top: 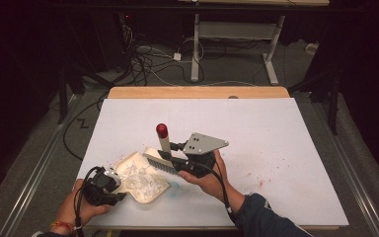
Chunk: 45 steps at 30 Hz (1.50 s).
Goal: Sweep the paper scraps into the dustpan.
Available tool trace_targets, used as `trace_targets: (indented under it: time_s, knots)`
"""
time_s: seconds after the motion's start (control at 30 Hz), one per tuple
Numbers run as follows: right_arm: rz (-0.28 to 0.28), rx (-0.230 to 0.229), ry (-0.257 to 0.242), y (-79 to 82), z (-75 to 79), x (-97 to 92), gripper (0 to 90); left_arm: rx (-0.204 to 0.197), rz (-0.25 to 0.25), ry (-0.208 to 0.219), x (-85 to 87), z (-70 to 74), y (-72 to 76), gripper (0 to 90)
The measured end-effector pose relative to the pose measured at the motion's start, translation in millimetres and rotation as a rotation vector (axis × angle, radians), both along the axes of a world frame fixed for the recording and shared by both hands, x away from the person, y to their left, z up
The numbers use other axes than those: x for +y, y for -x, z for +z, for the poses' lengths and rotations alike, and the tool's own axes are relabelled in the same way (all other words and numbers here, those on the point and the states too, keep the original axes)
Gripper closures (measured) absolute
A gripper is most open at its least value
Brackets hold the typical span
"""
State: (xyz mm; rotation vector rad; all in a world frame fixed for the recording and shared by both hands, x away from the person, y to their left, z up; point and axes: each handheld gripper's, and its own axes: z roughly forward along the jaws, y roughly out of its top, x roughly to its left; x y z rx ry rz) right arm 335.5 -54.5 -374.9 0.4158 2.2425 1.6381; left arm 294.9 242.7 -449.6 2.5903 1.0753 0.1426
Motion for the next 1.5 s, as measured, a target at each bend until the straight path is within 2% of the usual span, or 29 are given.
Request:
trace_targets:
  time_s: [0.07, 0.1, 0.17, 0.2, 0.27, 0.3, 0.43, 0.57, 0.6, 0.63, 0.7, 0.83, 0.93, 0.97, 1.0, 1.07, 1.2, 1.37, 1.5]
  knots:
    - [-0.015, 0.000, -0.007, -1.7, 0.9, -6.0, 71.4, 0.003, -0.004, -0.013, 0.0, 1.8, 0.7, 63.4]
    - [-0.035, -0.018, -0.001, -2.2, 0.1, -10.7, 71.4, 0.006, -0.007, -0.019, 0.0, 2.9, 1.0, 63.4]
    - [-0.051, -0.021, 0.010, -2.3, -1.1, -12.7, 71.4, 0.015, -0.015, -0.030, -0.4, 5.9, 1.5, 63.4]
    - [-0.086, -0.024, 0.030, -4.7, -6.5, -15.2, 71.4, 0.019, -0.014, -0.028, -0.2, 6.9, 1.3, 63.4]
    - [-0.094, -0.018, 0.034, -5.9, -9.0, -15.5, 71.4, 0.036, -0.011, -0.033, -0.7, 7.6, 1.3, 63.4]
    - [-0.128, -0.005, 0.049, -9.4, -17.3, -14.3, 71.4, 0.034, -0.011, -0.040, -1.6, 7.9, 1.8, 63.4]
    - [-0.134, -0.001, 0.087, -11.6, -27.2, -7.9, 71.4, 0.035, -0.010, -0.039, -1.8, 7.4, 1.5, 63.4]
    - [-0.098, -0.004, 0.095, -7.8, -32.2, 6.9, 71.3, 0.035, -0.008, -0.040, -3.2, 5.1, 1.3, 63.3]
    - [-0.067, 0.019, 0.090, -5.4, -32.6, 16.6, 71.3, 0.034, -0.008, -0.039, -3.4, 4.5, 1.1, 63.3]
    - [-0.067, 0.019, 0.090, -5.4, -32.6, 16.6, 71.3, 0.036, -0.009, -0.039, -3.7, 3.6, 0.9, 63.3]
    - [-0.042, 0.013, 0.093, -2.0, -32.2, 28.3, 71.3, 0.038, -0.015, -0.044, -3.9, 2.4, 0.5, 63.3]
    - [0.041, 0.037, 0.039, 4.3, -29.6, 43.3, 71.4, 0.039, -0.015, -0.038, -2.9, 0.4, 0.2, 63.3]
    - [0.037, 0.021, 0.044, 6.0, -28.3, 43.8, 71.4, 0.038, -0.021, -0.036, -1.7, -0.3, -0.2, 63.4]
    - [0.023, 0.003, 0.049, 7.5, -26.5, 42.6, 71.3, 0.039, -0.022, -0.034, -1.3, -0.1, -0.5, 63.3]
    - [0.025, -0.007, 0.032, 7.9, -21.2, 37.3, 71.4, 0.041, -0.022, -0.032, -0.6, 0.4, -0.6, 63.4]
    - [0.024, -0.008, 0.025, 7.8, -18.6, 34.6, 71.3, 0.039, -0.031, -0.026, 1.7, 2.1, -1.2, 63.4]
    - [0.010, -0.018, 0.005, 4.8, -4.1, 16.2, 71.4, 0.044, -0.028, -0.011, 7.5, 4.9, -1.4, 63.3]
    - [0.000, 0.018, -0.013, 2.7, 6.9, -17.0, 71.3, 0.053, -0.028, -0.010, 14.0, 4.5, -1.2, 63.3]
    - [0.016, 0.055, -0.025, 6.5, 11.2, -46.5, 71.4, 0.060, -0.030, -0.014, 15.3, 4.2, 0.3, 63.3]
